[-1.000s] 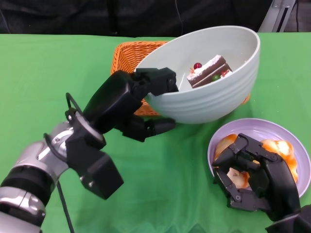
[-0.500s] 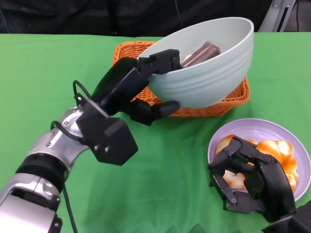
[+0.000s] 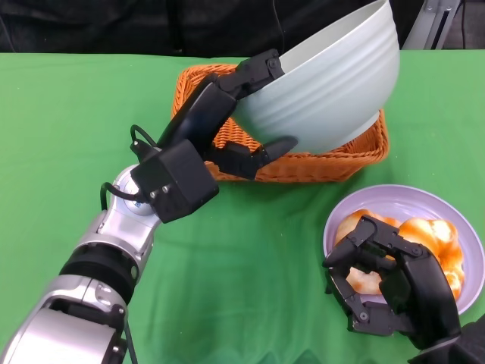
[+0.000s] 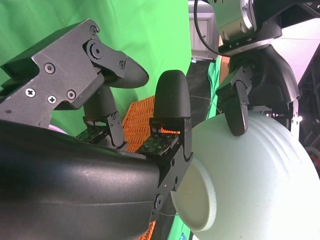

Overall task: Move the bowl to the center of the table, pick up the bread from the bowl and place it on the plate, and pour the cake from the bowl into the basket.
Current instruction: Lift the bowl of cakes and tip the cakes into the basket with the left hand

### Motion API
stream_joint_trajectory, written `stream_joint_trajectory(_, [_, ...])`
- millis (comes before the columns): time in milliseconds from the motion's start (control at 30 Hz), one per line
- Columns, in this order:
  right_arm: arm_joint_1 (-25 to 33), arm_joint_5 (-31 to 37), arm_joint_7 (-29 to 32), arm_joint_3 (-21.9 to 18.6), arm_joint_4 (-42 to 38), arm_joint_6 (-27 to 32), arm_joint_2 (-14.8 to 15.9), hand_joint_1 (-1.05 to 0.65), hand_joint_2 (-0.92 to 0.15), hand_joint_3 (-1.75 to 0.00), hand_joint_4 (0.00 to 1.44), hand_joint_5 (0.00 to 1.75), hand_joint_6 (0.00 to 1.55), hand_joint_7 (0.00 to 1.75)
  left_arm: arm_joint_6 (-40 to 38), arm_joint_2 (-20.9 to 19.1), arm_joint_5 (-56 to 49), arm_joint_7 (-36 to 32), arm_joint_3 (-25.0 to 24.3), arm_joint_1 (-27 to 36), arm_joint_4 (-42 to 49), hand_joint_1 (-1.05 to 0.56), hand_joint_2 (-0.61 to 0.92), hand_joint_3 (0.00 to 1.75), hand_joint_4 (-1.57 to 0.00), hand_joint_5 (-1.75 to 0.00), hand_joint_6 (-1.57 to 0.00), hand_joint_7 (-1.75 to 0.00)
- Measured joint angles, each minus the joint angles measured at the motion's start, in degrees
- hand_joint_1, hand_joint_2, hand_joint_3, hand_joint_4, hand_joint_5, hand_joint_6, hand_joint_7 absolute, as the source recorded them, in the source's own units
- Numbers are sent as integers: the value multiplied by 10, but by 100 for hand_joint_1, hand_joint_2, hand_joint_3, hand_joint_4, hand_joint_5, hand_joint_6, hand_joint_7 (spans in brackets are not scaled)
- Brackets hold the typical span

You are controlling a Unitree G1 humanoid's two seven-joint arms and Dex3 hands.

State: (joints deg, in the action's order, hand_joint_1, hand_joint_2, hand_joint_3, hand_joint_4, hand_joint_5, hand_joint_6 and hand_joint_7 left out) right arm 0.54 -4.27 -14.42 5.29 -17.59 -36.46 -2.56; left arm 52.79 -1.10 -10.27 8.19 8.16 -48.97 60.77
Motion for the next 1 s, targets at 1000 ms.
stream_joint_trajectory(1000, [-1, 13, 11, 2, -4, -10, 0, -16, -53, -91, 65, 159, 64, 132, -310, 86, 216, 146, -126, 0, -79, -14, 42, 134, -80, -175, -75, -153])
